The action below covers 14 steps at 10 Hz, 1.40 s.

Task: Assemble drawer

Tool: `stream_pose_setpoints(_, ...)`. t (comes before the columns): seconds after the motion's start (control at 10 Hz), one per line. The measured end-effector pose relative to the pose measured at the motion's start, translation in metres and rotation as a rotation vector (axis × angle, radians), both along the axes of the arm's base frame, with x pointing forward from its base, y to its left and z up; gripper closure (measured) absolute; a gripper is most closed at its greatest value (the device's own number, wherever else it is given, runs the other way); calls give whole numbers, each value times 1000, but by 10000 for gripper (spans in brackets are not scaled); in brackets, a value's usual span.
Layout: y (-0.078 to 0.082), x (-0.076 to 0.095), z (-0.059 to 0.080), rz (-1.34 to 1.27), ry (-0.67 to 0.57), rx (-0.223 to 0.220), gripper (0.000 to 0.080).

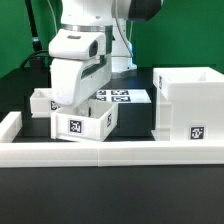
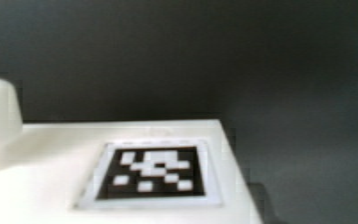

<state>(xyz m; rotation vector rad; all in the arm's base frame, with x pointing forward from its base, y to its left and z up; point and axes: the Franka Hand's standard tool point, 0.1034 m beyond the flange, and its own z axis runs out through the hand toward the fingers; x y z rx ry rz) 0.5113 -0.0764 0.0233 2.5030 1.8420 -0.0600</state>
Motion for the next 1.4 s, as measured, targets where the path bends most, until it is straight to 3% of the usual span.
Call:
stream_pose_setpoints(0.4,2,4,1,267,35,-25,757)
stream_pose_setpoints(0.8,1,2,-1,228,36,-25,757)
stream_pose_setpoints(1.4,48,16,4,145,52,6,757)
